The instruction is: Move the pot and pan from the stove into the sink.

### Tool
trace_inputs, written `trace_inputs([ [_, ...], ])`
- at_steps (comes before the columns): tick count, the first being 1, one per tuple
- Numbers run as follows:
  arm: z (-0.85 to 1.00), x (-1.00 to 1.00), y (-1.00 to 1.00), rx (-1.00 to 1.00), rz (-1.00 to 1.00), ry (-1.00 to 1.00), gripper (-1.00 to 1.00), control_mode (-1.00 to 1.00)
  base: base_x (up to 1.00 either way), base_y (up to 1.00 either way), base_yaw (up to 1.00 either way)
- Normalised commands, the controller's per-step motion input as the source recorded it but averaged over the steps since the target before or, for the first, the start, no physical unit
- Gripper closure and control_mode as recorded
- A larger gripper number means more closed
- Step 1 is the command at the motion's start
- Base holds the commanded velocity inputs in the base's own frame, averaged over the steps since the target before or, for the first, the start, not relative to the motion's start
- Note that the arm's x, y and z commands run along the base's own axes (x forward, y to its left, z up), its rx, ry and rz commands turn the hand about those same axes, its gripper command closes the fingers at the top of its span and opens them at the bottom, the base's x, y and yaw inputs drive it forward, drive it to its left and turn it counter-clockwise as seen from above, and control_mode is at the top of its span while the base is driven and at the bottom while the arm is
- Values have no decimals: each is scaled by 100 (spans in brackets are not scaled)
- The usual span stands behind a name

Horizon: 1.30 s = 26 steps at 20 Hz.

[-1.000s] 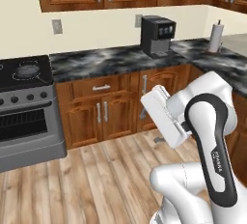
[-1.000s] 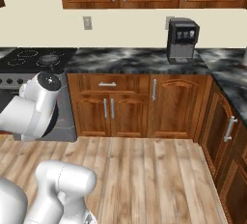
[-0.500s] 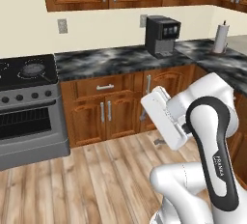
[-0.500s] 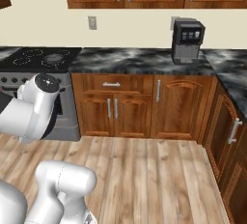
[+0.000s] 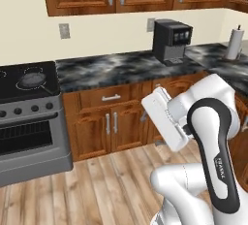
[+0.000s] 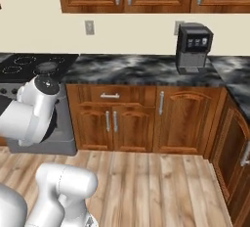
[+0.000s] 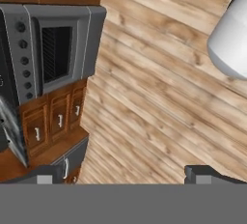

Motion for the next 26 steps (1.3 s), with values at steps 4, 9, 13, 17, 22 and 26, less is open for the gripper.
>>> trace_inputs([
  [4,0,0,0,0,0,0,-100,100,69,31,0],
  [9,0,0,0,0,0,0,-100,100,62,32,0],
  [13,0,0,0,0,0,0,-100,100,52,34,0],
  [17,0,0,0,0,0,0,-100,100,46,36,0],
  [22,0,0,0,0,0,0,-100,100,35,41,0],
  [26,0,0,0,0,0,0,-100,100,32,44,0],
])
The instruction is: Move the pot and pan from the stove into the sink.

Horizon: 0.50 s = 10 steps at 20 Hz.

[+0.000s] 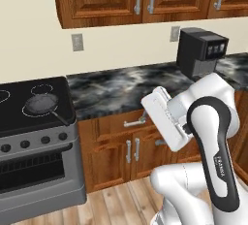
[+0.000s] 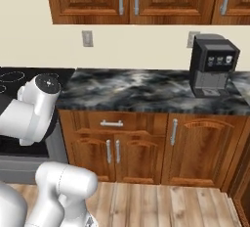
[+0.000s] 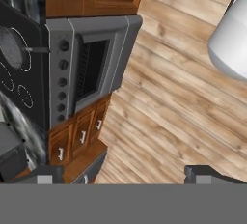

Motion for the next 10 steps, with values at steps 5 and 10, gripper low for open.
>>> trace_inputs([
  [5,0,0,0,0,0,0,-100,100,34,47,0],
  [10,0,0,0,0,0,0,-100,100,36,44,0],
])
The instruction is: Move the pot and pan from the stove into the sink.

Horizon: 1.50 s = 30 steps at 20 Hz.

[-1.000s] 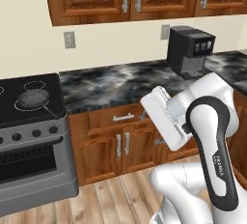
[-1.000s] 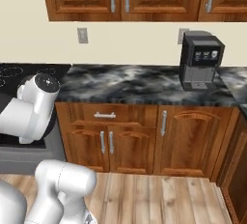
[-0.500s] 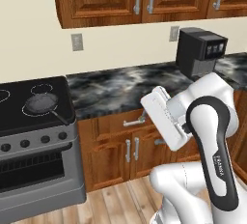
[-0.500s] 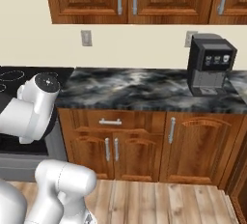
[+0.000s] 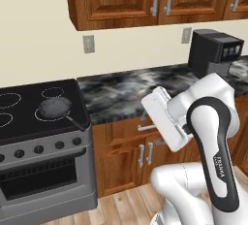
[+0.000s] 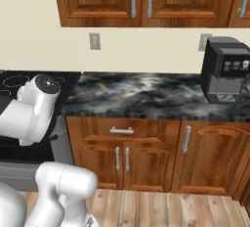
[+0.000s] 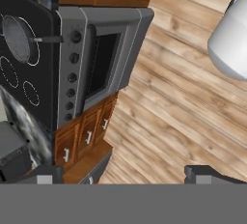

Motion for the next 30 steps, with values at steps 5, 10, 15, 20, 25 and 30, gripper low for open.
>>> trace_inputs([
  [5,0,0,0,0,0,0,-100,100,34,34,0],
  [10,0,0,0,0,0,0,-100,100,24,34,-4],
  [15,0,0,0,0,0,0,-100,100,11,18,-6],
  [20,0,8,1,0,0,0,-100,-100,0,0,0],
  [25,0,48,31,-2,-7,1,-100,-100,0,0,0],
  [30,0,42,54,-7,-11,0,-100,-100,0,0,0],
])
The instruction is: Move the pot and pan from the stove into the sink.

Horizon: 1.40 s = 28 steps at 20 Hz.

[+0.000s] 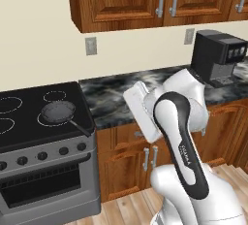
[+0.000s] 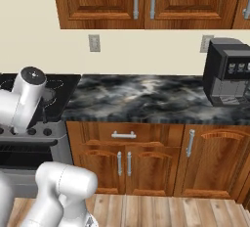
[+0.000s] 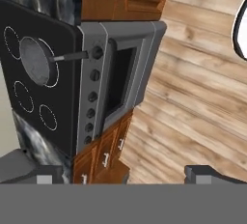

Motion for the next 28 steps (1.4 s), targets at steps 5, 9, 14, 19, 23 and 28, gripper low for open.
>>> trace_inputs([
  [5,0,34,45,-6,-14,1,-100,-100,0,0,0],
  [9,0,31,30,-6,-24,4,-100,-100,0,0,0],
  [14,0,23,5,-2,-39,10,-100,-100,0,0,0],
  [19,0,18,0,0,-43,11,-100,-100,0,0,0],
  [23,-1,15,6,-2,-46,6,-100,-100,0,0,0],
  [28,-1,17,6,-2,-46,6,-100,-100,0,0,0],
])
